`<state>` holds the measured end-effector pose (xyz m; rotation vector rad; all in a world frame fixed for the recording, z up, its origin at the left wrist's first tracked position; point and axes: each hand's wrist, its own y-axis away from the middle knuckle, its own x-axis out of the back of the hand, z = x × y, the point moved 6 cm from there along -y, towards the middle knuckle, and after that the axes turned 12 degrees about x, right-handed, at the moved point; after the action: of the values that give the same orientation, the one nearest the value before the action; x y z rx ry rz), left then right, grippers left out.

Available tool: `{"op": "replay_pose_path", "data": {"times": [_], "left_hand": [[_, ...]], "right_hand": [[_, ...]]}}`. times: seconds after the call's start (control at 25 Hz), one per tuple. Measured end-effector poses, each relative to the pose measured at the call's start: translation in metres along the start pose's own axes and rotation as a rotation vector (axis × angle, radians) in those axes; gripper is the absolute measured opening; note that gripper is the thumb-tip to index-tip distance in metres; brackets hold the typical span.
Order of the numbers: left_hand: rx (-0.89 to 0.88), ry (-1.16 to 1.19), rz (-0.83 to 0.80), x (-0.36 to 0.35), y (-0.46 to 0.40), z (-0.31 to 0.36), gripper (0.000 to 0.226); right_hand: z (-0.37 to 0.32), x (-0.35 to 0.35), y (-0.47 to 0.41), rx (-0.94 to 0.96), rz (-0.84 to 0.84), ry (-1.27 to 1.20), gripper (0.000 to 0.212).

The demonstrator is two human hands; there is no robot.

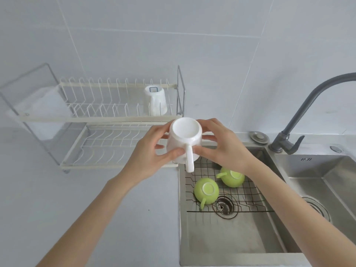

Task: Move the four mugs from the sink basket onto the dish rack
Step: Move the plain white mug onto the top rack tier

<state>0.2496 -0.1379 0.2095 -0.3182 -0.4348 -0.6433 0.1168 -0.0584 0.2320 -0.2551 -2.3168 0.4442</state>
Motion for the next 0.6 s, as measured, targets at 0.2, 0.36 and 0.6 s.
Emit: {"op": "replay_pose_path", "data": {"times": [0.2, 0.36, 0.6], "left_hand": [[-0.038, -0.011, 0.035, 0.043, 0.001, -0.014, 0.073], [-0.042, -0.003, 0.068, 0.077, -0.010, -0.013, 0.066], [-0.081, -0.031, 0.101, 0.126, -0.038, -0.002, 0.067]], "right_hand": [[-0.027, -0.022, -0.028, 0.004, 0.046, -0.037, 0.052], [-0.049, -0.028, -0.059, 0.037, 0.064, -0.013, 0.052], [-0.070, -0.030, -0.110, 0.075, 0.101, 0.026, 0.051]]}}
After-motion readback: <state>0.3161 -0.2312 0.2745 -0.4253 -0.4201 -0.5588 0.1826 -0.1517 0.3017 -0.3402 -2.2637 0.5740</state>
